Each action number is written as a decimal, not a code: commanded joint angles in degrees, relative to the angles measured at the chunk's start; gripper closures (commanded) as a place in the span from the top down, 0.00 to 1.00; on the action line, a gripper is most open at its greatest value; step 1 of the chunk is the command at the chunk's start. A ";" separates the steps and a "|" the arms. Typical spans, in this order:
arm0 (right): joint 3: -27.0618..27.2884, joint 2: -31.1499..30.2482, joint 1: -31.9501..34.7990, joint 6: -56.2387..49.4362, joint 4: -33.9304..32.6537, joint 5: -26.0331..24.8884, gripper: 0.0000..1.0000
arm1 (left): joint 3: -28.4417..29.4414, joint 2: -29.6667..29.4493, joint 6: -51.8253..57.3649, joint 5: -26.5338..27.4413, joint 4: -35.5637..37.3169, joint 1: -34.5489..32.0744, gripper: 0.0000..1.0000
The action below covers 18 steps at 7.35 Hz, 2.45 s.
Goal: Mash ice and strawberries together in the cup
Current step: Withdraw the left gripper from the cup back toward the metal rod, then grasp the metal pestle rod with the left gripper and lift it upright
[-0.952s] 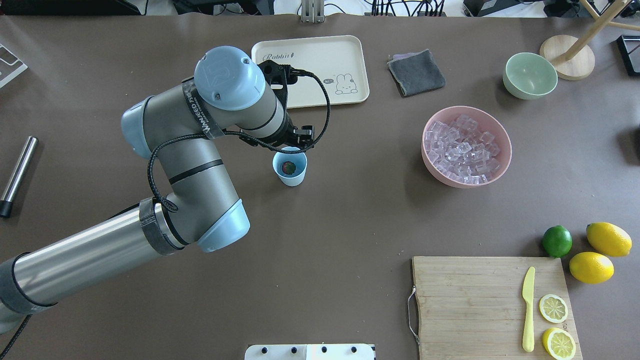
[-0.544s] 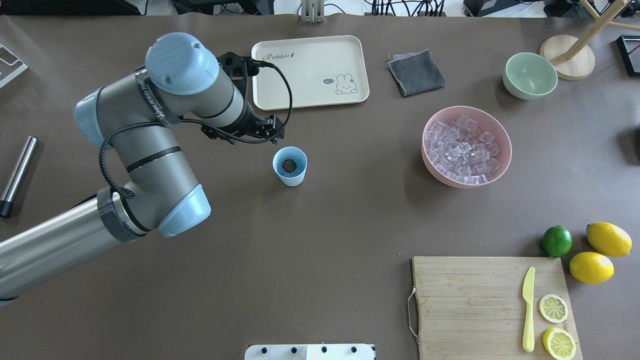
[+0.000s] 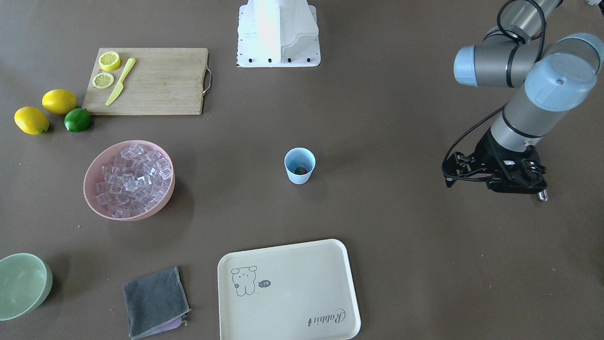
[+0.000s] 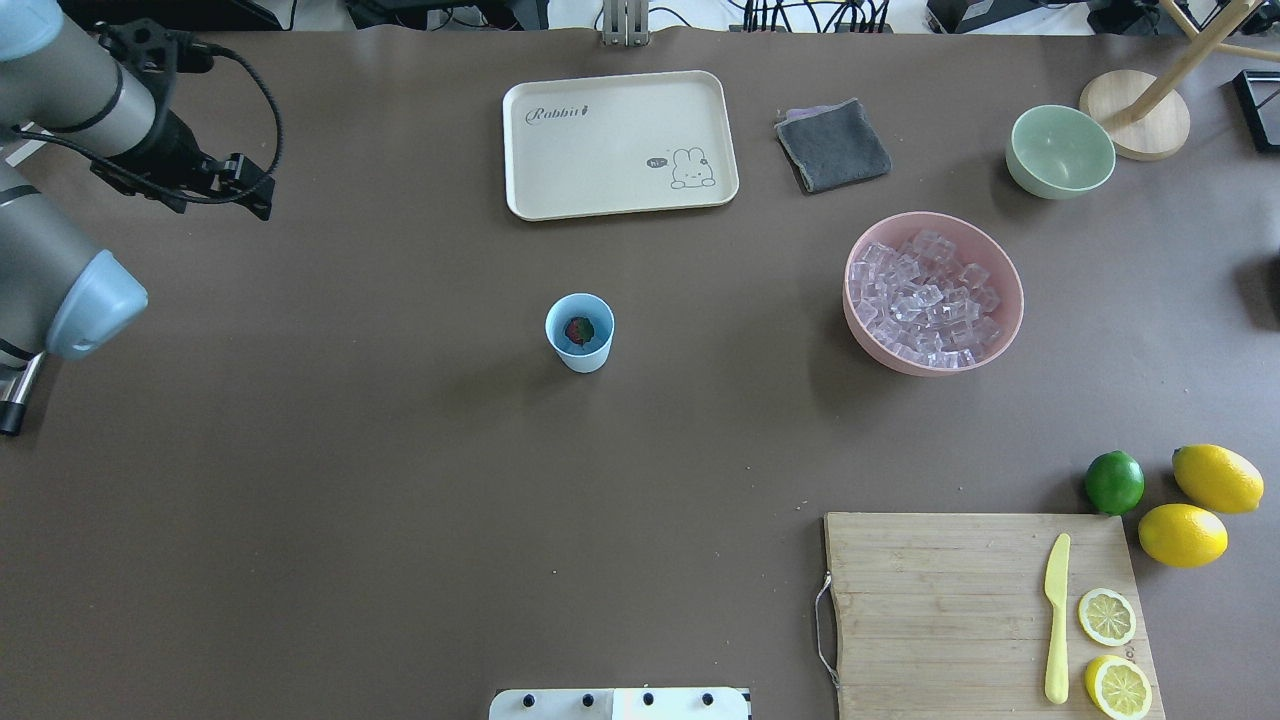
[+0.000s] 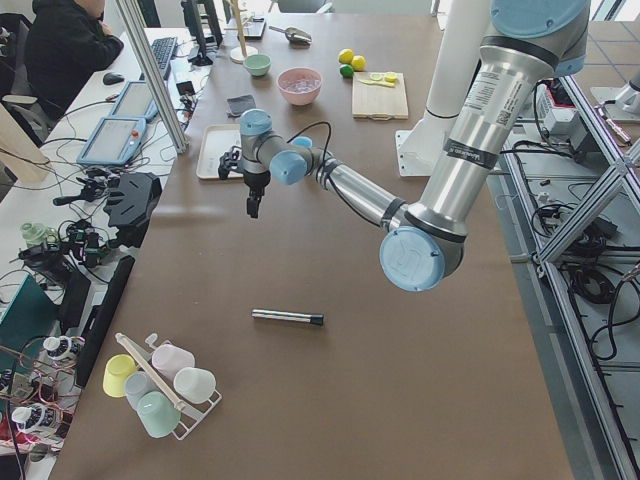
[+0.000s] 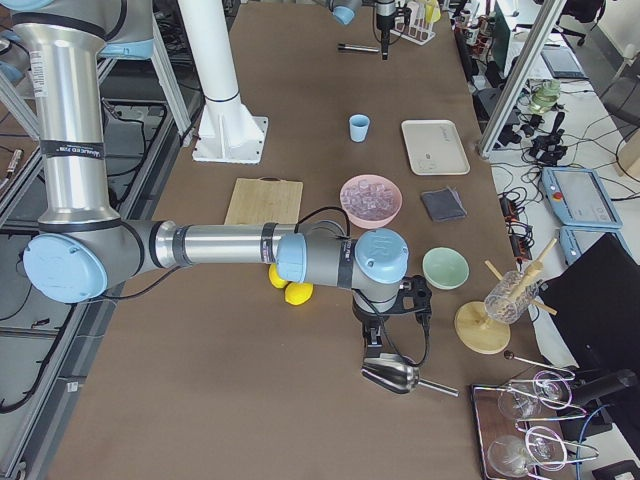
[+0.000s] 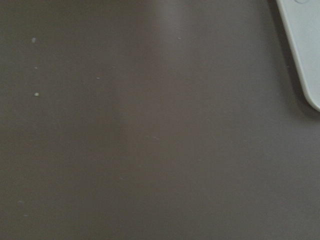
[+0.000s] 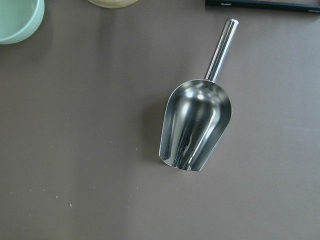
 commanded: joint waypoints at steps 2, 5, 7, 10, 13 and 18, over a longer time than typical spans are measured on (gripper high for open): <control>0.50 -0.08 0.32 0.00 -0.05 -0.07 0.99 | 12.16 9.99 9.23 -5.94 -20.11 -7.52 0.98; 0.68 0.01 0.32 0.00 -0.05 -0.07 0.99 | 17.13 11.23 9.42 -5.69 -27.12 -6.82 0.98; 0.77 0.01 0.32 0.00 -0.05 -0.16 0.99 | 18.89 12.02 8.63 -5.52 -27.40 -6.73 0.97; 0.77 0.45 0.41 0.00 -0.05 -0.16 0.99 | 20.03 14.83 6.27 -5.52 -32.74 -5.94 0.90; 0.77 0.45 0.32 0.00 -0.13 -0.16 0.99 | 20.74 15.63 3.18 -4.29 -36.63 -3.40 0.89; 0.77 0.89 0.32 0.18 -0.13 -0.16 0.99 | 20.82 16.07 6.32 -4.11 -38.12 -3.21 0.35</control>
